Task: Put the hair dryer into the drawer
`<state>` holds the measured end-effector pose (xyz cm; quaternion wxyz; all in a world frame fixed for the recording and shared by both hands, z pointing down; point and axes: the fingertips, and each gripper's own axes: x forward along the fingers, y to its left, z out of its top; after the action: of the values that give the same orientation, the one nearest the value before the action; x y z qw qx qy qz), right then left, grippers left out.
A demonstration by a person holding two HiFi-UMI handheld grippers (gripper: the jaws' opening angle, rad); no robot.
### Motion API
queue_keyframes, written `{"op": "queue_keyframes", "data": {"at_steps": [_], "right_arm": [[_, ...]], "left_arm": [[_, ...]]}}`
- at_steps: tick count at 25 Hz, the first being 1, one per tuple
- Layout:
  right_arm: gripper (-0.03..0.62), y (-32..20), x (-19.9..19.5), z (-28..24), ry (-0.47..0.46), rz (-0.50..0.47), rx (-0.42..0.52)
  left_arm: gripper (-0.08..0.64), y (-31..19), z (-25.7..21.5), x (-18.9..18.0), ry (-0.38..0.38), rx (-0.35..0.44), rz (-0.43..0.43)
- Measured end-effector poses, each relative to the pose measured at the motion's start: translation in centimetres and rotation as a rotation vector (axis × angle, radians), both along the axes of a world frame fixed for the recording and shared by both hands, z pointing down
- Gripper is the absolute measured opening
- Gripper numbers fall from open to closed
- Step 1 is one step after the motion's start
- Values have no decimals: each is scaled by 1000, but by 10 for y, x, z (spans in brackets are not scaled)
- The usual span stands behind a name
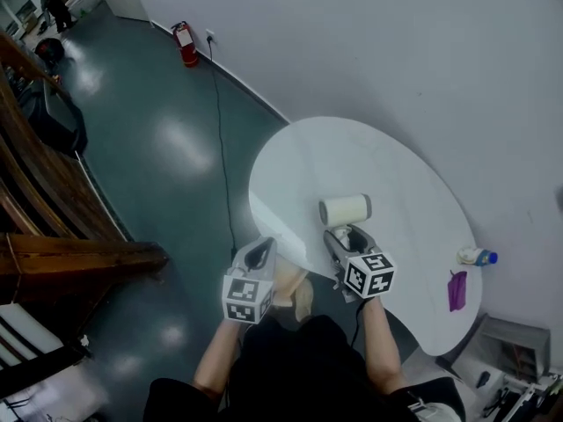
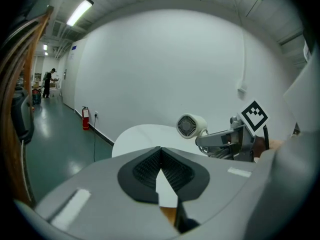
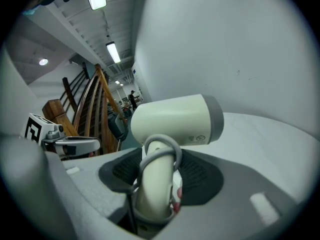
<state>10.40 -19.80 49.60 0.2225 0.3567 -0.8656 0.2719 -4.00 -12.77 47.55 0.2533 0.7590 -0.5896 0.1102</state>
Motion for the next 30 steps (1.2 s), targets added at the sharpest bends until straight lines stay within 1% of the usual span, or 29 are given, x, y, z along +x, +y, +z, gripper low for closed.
{"op": "queue_keyframes", "data": {"at_steps": [7, 16, 23, 27, 30], "right_arm": [[233, 27, -42, 3, -13, -196, -14], [233, 65, -86, 11, -12, -403, -26], [233, 95, -110, 23, -1, -538, -40], [233, 112, -114, 35, 8, -598, -52], [233, 127, -114, 47, 17, -640, -61]], "left_arm": [[6, 37, -3, -27, -24, 3, -162], [6, 85, 4, -55, -39, -9, -339], [6, 122, 13, -64, -33, -22, -457], [6, 142, 25, -60, -31, -33, -506], [6, 154, 31, -57, -38, -27, -540]]}}
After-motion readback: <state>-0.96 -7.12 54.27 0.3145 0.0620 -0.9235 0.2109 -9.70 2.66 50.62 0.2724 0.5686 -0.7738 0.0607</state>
